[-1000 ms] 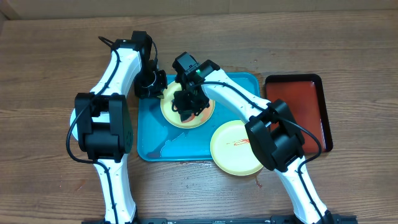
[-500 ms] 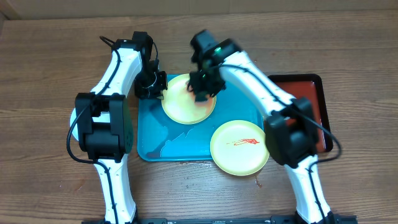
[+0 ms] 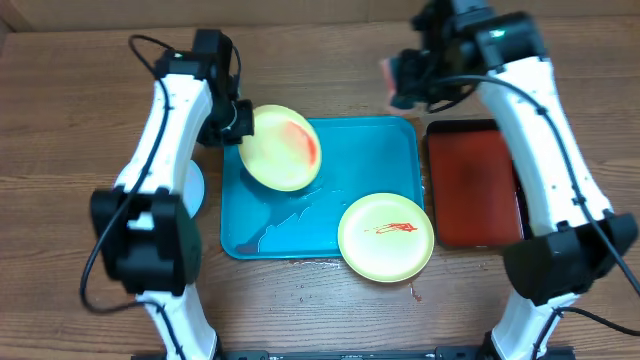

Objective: Clean dirty plates on tray and stack at the side

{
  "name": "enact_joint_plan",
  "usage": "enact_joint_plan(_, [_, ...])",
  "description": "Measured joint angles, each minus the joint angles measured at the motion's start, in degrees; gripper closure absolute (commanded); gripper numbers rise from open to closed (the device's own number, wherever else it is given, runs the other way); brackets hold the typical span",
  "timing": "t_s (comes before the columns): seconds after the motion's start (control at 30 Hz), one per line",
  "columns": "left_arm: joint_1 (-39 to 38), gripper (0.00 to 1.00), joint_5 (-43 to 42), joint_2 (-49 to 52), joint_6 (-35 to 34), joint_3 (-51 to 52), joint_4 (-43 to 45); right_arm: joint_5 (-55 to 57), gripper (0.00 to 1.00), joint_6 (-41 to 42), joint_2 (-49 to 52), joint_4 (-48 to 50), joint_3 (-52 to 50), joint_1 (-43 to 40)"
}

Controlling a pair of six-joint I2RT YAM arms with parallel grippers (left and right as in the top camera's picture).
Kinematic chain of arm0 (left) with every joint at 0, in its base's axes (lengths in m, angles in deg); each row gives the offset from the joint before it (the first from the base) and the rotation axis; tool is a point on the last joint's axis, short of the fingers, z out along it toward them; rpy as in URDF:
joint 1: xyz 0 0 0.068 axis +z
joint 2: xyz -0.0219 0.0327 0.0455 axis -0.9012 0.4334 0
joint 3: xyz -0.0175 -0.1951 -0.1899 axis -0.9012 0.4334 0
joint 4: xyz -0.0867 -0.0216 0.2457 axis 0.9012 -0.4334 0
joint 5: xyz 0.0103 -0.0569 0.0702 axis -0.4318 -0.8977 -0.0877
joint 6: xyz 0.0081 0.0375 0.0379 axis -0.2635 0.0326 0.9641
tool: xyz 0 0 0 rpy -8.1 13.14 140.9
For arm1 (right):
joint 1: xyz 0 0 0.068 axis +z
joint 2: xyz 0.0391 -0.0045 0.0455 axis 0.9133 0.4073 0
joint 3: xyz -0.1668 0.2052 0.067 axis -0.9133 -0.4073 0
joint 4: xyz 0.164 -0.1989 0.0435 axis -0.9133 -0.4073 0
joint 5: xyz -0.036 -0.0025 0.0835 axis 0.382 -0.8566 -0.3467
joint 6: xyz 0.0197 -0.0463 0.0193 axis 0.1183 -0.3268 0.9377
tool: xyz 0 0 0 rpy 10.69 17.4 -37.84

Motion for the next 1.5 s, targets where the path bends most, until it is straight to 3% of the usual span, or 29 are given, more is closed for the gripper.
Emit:
enact_joint_plan(0.4, [-8.0, 0.96, 19.4, -6.4, 0.0, 0.0, -3.1, 5.0, 0.96, -1.1, 0.0, -5.4, 0.0, -11.0])
enact_joint_plan(0.6, [-12.2, 0.96, 19.9, -6.4, -2.3, 0.0, -2.1, 6.0, 0.96, -1.4, 0.0, -5.5, 0.0, -12.2])
enact_joint_plan(0.8, [-10.2, 0.58, 14.2, -6.4, -7.8, 0.0, -2.3, 6.1, 0.96, -1.9, 0.0, -5.6, 0.0, -12.2])
enact_joint_plan(0.93, [-7.5, 0.47, 12.7, -6.4, -10.2, 0.0, -1.7, 6.1, 0.96, -2.2, 0.0, -5.6, 0.0, -12.2])
enact_joint_plan(1.2, [0.2, 0.50, 9.6, -5.3, -9.2, 0.0, 1.4, 6.3, 0.96, -2.5, 0.0, -5.6, 0.0, -12.2])
enact_joint_plan(1.5, [5.5, 0.60, 3.1, 5.8, -7.6, 0.0, 1.4, 7.4, 0.96, -2.6, 0.0, -5.6, 0.0, -12.2])
